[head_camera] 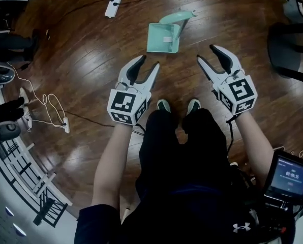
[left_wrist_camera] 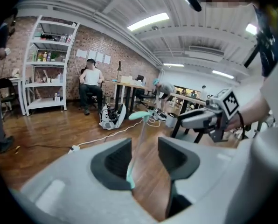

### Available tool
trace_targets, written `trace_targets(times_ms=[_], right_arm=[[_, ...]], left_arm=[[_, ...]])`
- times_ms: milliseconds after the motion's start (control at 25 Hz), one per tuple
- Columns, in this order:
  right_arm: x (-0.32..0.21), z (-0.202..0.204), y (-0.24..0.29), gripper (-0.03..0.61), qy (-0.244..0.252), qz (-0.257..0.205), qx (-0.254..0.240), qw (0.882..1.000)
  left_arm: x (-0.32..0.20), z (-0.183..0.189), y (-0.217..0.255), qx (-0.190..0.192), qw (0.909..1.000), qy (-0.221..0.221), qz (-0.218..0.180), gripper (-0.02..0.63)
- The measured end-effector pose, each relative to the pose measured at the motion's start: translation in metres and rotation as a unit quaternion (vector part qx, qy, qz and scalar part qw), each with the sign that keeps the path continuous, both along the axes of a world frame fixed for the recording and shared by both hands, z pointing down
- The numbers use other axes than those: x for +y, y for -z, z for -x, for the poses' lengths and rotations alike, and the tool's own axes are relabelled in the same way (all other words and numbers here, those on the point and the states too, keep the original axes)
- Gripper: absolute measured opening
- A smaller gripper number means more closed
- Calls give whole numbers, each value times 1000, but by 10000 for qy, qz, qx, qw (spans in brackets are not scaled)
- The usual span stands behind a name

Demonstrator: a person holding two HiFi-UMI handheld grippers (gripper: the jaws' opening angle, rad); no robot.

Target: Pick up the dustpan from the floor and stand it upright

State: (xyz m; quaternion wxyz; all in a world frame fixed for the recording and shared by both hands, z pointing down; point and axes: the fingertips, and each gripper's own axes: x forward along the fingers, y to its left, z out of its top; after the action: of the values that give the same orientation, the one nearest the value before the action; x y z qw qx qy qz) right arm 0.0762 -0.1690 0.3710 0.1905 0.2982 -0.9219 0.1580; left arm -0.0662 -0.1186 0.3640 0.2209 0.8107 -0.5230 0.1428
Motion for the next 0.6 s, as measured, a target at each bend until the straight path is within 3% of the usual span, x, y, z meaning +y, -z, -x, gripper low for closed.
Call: trace_targets(times_ms=[200,440,600], right_arm=[[16,10,4,219,-136,206,-212,9995],[49,-5,83,215,-168,366,-169,9990],[67,-8,97,205,-182,561,-262,9979]], left_arm=[[23,-3,13,119,9999,39,112,179],[49,-29,106,364,9992,15,185,179],[64,-44,130,489,9984,-101,254,176]])
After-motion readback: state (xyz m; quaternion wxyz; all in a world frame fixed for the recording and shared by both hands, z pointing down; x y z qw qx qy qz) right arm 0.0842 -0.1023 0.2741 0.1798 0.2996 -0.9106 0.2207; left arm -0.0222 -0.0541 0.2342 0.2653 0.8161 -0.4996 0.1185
